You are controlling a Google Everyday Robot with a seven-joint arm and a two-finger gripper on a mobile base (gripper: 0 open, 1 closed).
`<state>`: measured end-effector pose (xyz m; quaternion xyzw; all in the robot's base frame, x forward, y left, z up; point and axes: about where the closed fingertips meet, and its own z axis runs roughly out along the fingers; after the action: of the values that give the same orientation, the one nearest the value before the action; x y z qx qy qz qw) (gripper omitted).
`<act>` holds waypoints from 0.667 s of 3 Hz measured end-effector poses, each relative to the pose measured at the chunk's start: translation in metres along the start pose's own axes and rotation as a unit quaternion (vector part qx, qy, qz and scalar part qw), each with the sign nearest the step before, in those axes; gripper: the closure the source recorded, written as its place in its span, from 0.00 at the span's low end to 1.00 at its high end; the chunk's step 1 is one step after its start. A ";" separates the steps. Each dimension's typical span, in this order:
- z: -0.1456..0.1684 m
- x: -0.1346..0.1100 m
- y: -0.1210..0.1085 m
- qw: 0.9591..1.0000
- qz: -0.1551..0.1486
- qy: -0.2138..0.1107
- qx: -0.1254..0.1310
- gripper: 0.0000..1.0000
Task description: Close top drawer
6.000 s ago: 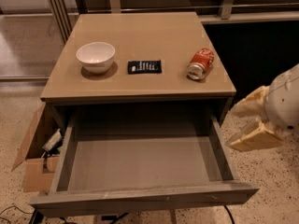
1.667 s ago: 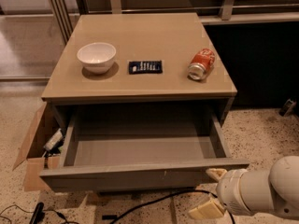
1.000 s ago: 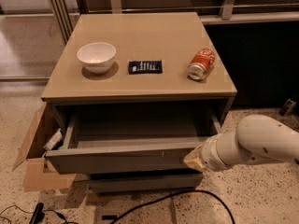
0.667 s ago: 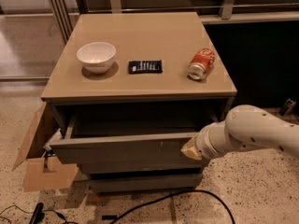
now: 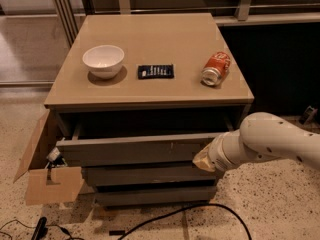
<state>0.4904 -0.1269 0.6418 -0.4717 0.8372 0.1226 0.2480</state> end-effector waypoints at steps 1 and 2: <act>0.008 -0.001 -0.014 1.000 -0.003 0.003 0.004 0.38; 0.020 -0.015 -0.035 1.000 -0.021 0.006 0.016 0.15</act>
Offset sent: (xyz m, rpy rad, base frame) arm 0.1014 0.0093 -0.0117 -0.0863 -0.0963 0.0468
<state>0.5331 -0.1253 0.6337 -0.4858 0.8305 0.1007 0.2533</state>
